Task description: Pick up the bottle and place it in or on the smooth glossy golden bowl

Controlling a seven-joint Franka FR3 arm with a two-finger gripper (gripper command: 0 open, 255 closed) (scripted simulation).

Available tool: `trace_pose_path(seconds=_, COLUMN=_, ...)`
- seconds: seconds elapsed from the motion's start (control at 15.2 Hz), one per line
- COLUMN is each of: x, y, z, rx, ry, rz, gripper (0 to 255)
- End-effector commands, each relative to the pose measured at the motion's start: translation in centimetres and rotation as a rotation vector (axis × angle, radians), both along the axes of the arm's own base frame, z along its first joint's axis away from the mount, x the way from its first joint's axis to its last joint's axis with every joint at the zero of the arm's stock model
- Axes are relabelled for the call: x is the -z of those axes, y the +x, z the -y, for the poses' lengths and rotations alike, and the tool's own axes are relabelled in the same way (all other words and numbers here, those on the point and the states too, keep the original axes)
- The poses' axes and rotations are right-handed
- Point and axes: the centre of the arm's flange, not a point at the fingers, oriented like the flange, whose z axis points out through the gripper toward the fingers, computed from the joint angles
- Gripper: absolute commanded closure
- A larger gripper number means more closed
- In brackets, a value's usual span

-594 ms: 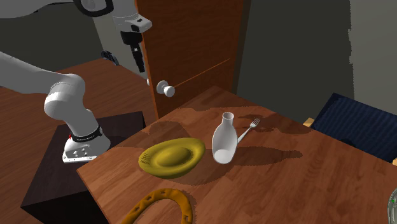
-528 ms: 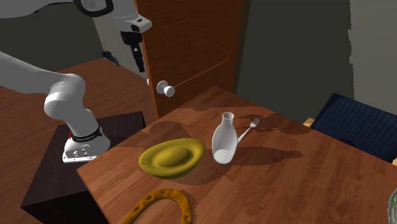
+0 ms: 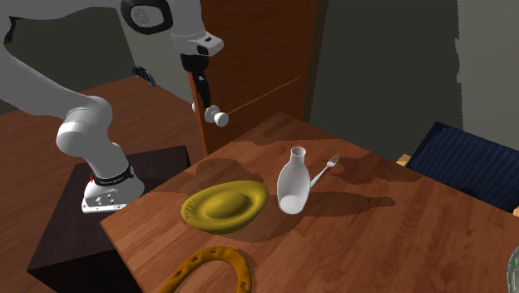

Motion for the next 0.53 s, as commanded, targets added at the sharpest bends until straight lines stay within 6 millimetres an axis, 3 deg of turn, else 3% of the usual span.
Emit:
trace_pose_path(seconds=0.0, x=0.6, y=1.9, z=1.8, rx=-0.004, ry=-0.009, rz=0.000, gripper=0)
trace_pose_path(seconds=0.46, x=2.7, y=8.0, z=8.1, rx=-0.016, ry=-0.033, rz=0.000, gripper=0)
